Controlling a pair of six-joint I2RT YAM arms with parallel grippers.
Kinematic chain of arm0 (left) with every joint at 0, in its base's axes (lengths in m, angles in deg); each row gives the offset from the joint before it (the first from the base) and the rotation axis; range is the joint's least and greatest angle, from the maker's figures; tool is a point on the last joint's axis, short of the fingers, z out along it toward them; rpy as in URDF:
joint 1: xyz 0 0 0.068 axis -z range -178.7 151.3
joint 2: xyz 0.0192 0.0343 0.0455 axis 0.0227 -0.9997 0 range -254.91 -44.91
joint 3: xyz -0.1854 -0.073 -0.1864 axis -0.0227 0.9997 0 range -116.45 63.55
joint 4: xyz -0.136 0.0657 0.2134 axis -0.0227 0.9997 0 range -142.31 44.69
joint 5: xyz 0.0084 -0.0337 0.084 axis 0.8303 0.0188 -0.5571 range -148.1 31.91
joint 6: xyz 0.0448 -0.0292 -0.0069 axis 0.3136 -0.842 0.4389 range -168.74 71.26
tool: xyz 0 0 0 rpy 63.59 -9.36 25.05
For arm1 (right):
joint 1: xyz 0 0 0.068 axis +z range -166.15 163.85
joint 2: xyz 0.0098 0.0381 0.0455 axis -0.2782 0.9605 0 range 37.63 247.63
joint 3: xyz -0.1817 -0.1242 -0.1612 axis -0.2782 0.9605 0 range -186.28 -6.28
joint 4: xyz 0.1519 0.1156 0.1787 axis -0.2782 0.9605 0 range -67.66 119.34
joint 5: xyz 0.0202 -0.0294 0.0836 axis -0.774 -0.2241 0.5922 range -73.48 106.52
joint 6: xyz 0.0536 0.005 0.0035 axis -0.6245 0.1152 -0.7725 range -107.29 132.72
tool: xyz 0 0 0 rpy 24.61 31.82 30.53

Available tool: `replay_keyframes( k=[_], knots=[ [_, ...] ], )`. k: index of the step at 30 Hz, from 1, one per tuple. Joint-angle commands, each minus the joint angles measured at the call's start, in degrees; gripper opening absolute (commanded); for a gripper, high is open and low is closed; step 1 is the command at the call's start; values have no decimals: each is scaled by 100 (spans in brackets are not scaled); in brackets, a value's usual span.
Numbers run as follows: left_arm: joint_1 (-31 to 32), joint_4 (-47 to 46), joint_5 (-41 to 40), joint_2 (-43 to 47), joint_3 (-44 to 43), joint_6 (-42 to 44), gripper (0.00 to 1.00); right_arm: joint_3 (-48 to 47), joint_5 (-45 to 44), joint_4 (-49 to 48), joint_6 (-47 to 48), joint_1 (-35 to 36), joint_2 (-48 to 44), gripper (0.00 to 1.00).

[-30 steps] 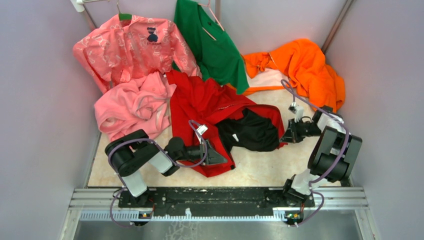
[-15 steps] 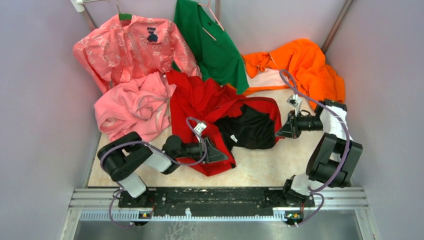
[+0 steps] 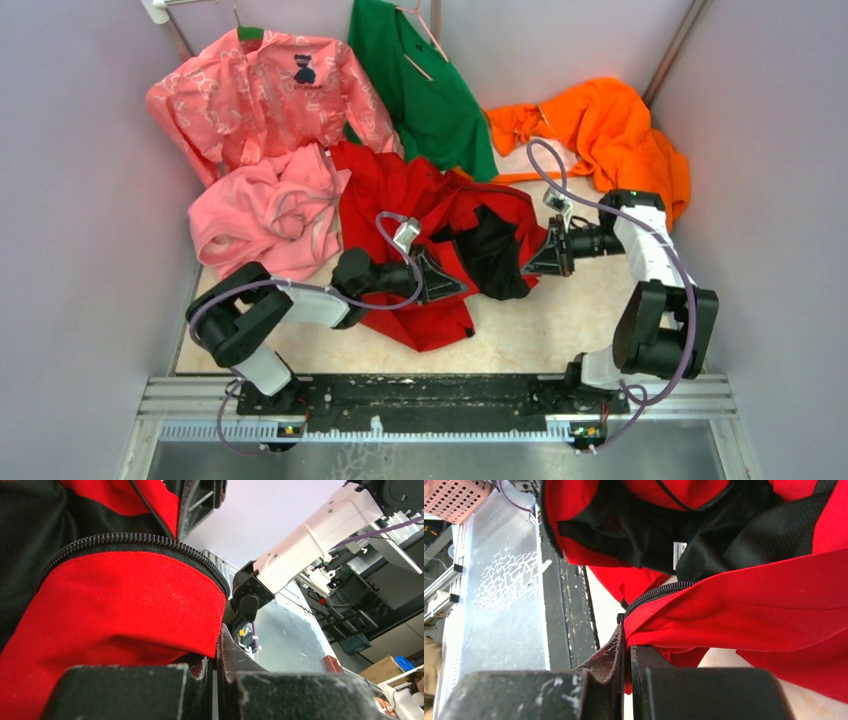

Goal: Zip up the jacket
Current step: Pick up the jacket from the center of the board, then insert the zipper into the jacket.

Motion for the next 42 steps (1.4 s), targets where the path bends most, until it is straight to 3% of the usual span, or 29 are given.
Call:
replay_keyframes(
  k=[1, 9, 17, 26, 31, 42],
  knots=[
    [-105, -256, 97, -305, -396, 119, 0, -79, 765, 277, 740, 159, -158, 0],
    [-195, -690, 319, -898, -895, -18, 0, -29, 1052, 280, 708, 202, -189, 0],
    [-493, -666, 358, -1020, -953, -217, 0, -239, 1426, 279, -150, 336, 267, 0],
    [-577, -1568, 594, -1319, -986, -522, 0, 315, 1325, 225, 867, 537, -134, 0],
    [-563, -2155, 723, -1468, -956, -582, 0, 427, 1348, 111, 910, 545, -112, 0],
    [-468, -2343, 774, -1726, -1149, -691, 0, 421, 1421, 282, 1082, 826, 149, 0]
  ],
)
